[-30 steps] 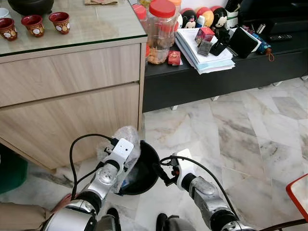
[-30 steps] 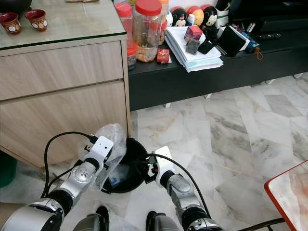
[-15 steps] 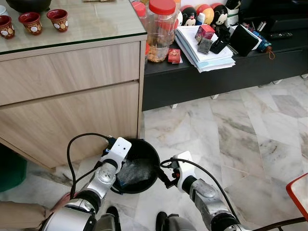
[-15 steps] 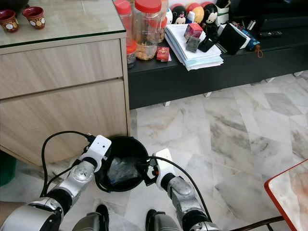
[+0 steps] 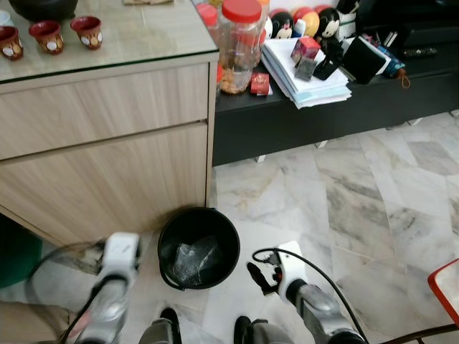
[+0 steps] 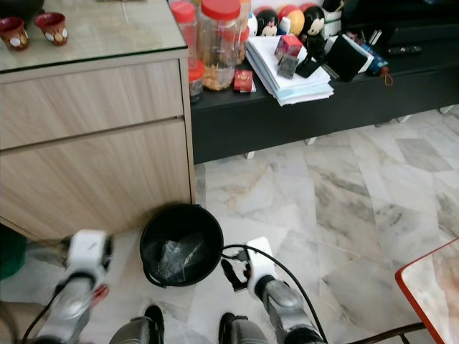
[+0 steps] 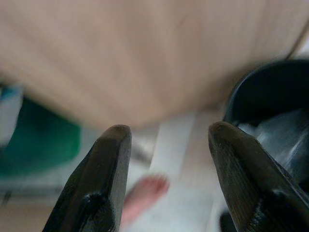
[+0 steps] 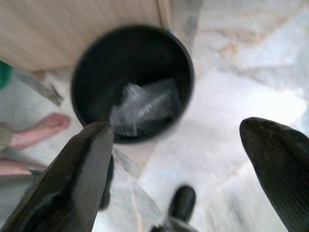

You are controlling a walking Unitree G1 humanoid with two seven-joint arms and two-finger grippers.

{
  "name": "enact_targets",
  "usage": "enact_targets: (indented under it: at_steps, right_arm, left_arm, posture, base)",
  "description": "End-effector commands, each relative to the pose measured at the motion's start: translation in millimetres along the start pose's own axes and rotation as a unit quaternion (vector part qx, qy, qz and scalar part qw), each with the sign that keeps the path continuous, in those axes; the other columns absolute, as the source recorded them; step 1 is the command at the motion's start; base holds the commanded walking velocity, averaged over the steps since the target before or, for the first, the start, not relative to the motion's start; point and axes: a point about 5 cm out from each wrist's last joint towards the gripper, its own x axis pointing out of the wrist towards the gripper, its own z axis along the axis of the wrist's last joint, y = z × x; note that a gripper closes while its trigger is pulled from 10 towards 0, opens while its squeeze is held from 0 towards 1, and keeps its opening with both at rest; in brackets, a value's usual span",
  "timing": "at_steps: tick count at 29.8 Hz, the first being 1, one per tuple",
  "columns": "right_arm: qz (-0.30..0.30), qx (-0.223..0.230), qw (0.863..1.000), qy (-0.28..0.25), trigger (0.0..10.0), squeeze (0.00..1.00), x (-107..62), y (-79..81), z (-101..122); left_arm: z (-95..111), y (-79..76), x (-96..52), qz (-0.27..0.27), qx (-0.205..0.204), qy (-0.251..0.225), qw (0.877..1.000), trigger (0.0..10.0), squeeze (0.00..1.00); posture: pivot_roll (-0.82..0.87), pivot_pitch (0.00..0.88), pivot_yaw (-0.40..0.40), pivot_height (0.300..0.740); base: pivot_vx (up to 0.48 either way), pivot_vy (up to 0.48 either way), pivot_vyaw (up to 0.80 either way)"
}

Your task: Picking trash to rubbish bin

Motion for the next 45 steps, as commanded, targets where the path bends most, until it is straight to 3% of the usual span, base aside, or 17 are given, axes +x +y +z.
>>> enact_targets:
  at_steps: [1,3,5,9,17,26,45]
  right_arm:
    - [-0.013,0.018,1.0,0.017,10.0,0.0,-3.2,-1.4,-11]
    - [-0.036,0.033,0.998,0.029,10.0,0.0,-7.2,-7.5,-18]
    - [-0.041,0.038,0.998,0.031,10.0,0.0,-8.0,-8.8,-20]
    - [-0.076,0.057,0.994,0.057,10.0,0.0,-14.4,-16.2,-33]
    - [-0.11,0.114,0.985,0.064,10.0,0.0,-19.6,-21.6,-42]
    - [-0.12,0.124,0.982,0.08,10.0,0.0,-23.5,-20.6,-52]
    - [-0.14,0.129,0.977,0.098,10.0,0.0,-29.0,-21.4,-63]
  left_arm:
    - [-12,-3.6,-7.6,-0.006,0.0,0.021,1.0,10.0,0.0]
    - [-28,-7.8,-18.6,-0.016,-0.003,0.054,0.998,10.0,0.0]
    - [-32,-9.5,-20.7,-0.019,-0.002,0.066,0.998,10.0,0.0]
    - [-65,-21.3,-40.3,-0.032,-0.016,0.171,0.985,10.0,0.0]
    - [-83,-34.4,-56.0,-0.062,-0.011,0.231,0.971,10.0,0.0]
    - [-92,-36.0,-63.2,-0.062,-0.009,0.262,0.963,10.0,0.0]
    - [-101,-36.5,-73.0,-0.06,-0.001,0.292,0.955,10.0,0.0]
  posture:
    - [0.0,0.175,-0.069,0.74]
    - [0.02,0.157,-0.062,0.74]
    - [0.02,0.153,-0.062,0.74]
    - [0.02,0.115,-0.05,0.74]
    - [0.03,0.061,-0.043,0.74]
    - [0.03,0.0,-0.028,0.74]
    - [0.03,0.0,-0.018,0.74]
  base:
    - [0.0,0.0,0.0]
    - [0.0,0.0,0.0]
    - [0.0,0.0,0.0]
    - [0.0,0.0,0.0]
    - [0.0,0.0,0.0]
    - [0.0,0.0,0.0]
    - [0.0,0.0,0.0]
